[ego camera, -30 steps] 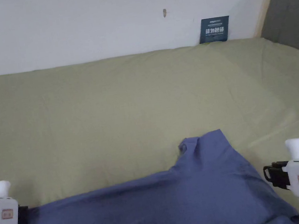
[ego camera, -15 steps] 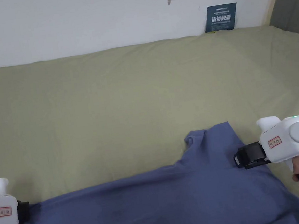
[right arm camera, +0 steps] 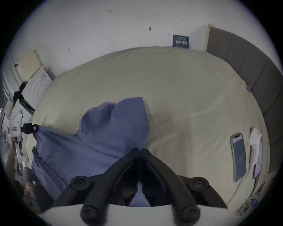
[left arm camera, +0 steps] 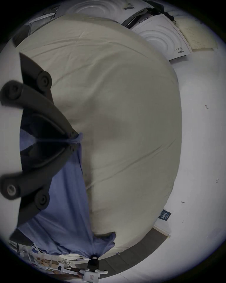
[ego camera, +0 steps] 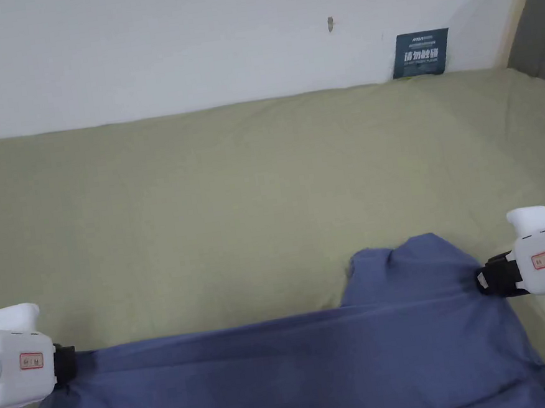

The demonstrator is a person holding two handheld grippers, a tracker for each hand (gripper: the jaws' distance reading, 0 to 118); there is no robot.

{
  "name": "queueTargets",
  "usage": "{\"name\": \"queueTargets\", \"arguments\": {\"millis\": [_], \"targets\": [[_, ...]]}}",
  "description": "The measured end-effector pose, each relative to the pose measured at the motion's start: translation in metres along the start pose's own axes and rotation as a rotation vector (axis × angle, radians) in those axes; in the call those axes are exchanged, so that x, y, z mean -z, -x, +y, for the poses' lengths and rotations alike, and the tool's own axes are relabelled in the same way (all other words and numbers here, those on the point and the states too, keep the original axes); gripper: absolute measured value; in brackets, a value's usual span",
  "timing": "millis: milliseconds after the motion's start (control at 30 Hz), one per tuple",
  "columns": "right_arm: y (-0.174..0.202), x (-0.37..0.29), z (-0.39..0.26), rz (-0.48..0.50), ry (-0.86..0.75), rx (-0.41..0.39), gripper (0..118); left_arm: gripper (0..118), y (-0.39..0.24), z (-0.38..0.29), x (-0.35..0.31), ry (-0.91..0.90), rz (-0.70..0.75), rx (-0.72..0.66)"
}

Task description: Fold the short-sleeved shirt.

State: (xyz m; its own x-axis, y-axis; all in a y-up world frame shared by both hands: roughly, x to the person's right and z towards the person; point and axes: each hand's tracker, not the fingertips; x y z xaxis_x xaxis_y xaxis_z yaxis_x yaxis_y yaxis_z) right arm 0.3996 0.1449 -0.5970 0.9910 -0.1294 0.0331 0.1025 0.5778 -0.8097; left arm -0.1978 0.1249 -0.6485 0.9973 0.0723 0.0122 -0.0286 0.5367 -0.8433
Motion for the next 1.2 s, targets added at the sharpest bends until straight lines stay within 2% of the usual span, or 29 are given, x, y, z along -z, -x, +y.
{"name": "queueTargets", "arguments": {"millis": [267,500,600,867,900,933,967,1000,1033,1067,1200], "targets": [[0.002,-0.091,-0.051,0.05,-0.103,-0.006,5,2,0.019,-0.047,-0.088,-0.102,-0.061,-0.003],[0.002,-0.142,-0.131,0.081,-0.146,-0.013,5,2,0.032,-0.121,-0.141,-0.174,-0.087,0.006],[0.001,-0.15,-0.165,0.073,-0.149,-0.031,5,2,0.034,-0.154,-0.148,-0.203,-0.097,0.026],[-0.002,-0.137,-0.224,0.068,-0.107,-0.002,6,2,0.046,-0.212,-0.122,-0.167,-0.071,0.029],[-0.003,-0.132,-0.225,0.06,-0.096,0.007,9,7,0.048,-0.214,-0.118,-0.159,-0.072,0.023],[-0.004,-0.13,-0.227,0.062,-0.077,0.016,23,20,0.049,-0.216,-0.115,-0.147,-0.068,0.016],[-0.002,-0.128,-0.229,0.043,-0.07,0.01,49,50,0.042,-0.217,-0.116,-0.134,-0.063,0.013],[-0.001,-0.126,-0.231,0.005,-0.061,-0.012,78,100,0.043,-0.218,-0.113,-0.109,-0.048,0.008],[0.001,-0.124,-0.232,-0.013,-0.05,-0.027,89,118,0.044,-0.219,-0.109,-0.093,-0.018,0.001],[0.002,-0.123,-0.235,-0.063,-0.061,-0.031,90,118,0.044,-0.221,-0.106,-0.086,-0.016,0.006],[-0.001,-0.127,-0.235,-0.032,-0.093,0.01,90,118,0.037,-0.218,-0.123,-0.134,-0.01,-0.002]]}}
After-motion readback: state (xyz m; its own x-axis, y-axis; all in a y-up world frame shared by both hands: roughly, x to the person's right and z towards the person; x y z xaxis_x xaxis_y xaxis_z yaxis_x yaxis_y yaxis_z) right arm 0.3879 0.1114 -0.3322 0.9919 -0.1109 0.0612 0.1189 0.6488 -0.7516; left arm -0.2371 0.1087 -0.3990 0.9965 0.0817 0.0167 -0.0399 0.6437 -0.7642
